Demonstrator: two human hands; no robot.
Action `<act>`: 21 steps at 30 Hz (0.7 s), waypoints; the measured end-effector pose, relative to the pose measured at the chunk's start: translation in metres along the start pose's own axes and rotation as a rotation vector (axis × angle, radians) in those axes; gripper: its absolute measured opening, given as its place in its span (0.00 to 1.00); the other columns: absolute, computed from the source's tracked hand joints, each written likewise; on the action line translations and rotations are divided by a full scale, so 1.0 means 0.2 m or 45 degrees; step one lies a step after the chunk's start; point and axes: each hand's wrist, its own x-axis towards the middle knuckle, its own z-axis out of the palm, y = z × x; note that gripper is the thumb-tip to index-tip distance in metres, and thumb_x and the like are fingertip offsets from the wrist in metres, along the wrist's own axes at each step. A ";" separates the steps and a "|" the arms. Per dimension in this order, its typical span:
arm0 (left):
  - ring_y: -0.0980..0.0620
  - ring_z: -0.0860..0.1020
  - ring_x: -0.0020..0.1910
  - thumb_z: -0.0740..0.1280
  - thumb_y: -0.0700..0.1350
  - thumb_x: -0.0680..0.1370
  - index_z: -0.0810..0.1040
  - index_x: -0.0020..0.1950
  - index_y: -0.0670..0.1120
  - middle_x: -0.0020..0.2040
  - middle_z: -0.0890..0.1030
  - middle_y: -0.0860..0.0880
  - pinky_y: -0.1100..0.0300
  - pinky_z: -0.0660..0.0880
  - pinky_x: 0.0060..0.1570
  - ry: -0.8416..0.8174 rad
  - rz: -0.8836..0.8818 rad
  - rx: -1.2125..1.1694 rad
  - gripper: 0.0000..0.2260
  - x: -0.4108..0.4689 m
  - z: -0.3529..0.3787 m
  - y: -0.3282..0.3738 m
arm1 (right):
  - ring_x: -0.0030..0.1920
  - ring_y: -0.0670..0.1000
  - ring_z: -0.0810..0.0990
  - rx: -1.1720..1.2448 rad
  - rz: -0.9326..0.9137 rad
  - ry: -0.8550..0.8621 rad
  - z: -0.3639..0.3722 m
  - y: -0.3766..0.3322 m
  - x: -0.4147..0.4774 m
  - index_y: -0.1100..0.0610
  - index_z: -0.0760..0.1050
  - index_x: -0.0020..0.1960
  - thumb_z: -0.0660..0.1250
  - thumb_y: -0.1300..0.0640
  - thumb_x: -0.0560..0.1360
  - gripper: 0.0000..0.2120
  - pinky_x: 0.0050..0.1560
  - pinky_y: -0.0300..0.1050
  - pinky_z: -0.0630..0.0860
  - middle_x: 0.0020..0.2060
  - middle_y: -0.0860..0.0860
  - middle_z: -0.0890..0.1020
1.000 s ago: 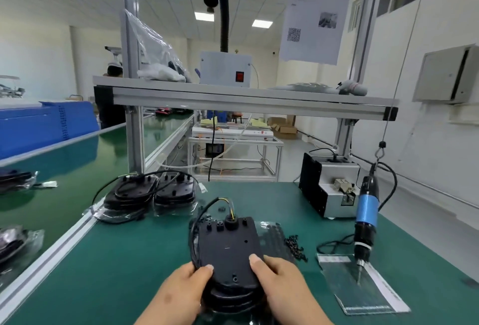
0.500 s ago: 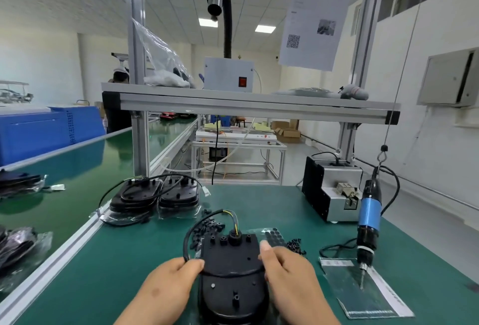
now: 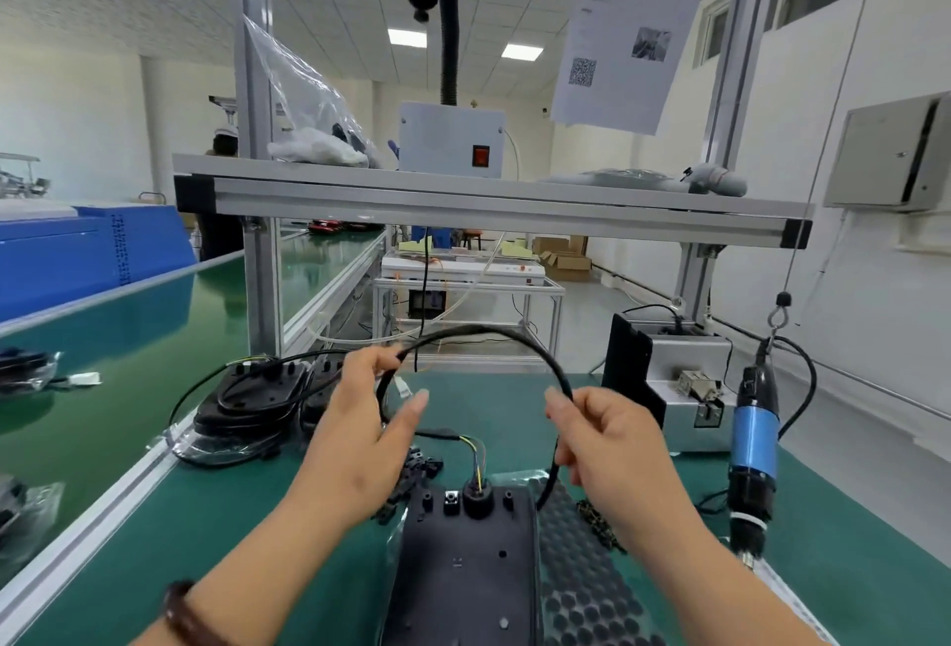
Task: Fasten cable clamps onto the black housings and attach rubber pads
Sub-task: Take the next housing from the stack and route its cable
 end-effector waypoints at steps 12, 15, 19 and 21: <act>0.63 0.70 0.30 0.59 0.49 0.81 0.75 0.51 0.52 0.31 0.74 0.62 0.65 0.68 0.34 0.147 -0.106 -0.452 0.06 0.40 0.06 0.04 | 0.29 0.54 0.71 -0.177 -0.233 0.187 -0.04 0.07 0.38 0.64 0.80 0.43 0.65 0.47 0.78 0.19 0.34 0.46 0.70 0.28 0.56 0.76; 0.61 0.65 0.26 0.60 0.47 0.81 0.75 0.49 0.50 0.27 0.70 0.60 0.68 0.65 0.28 0.121 -0.204 -0.605 0.05 0.45 0.07 0.06 | 0.27 0.49 0.75 0.334 0.001 0.067 0.03 0.09 0.40 0.55 0.79 0.41 0.63 0.48 0.79 0.14 0.35 0.43 0.74 0.27 0.53 0.77; 0.57 0.70 0.32 0.61 0.48 0.81 0.75 0.46 0.52 0.33 0.74 0.54 0.63 0.68 0.36 0.176 -0.189 -0.458 0.05 0.45 0.10 0.09 | 0.24 0.46 0.62 0.617 0.088 0.047 0.10 0.08 0.41 0.53 0.76 0.44 0.59 0.46 0.80 0.14 0.25 0.39 0.66 0.23 0.47 0.65; 0.57 0.73 0.35 0.62 0.50 0.80 0.76 0.45 0.54 0.34 0.76 0.54 0.62 0.70 0.38 0.211 -0.193 -0.398 0.05 0.44 0.08 0.08 | 0.25 0.45 0.60 0.620 0.066 0.087 0.10 0.06 0.44 0.52 0.77 0.47 0.59 0.47 0.81 0.13 0.25 0.39 0.62 0.24 0.45 0.63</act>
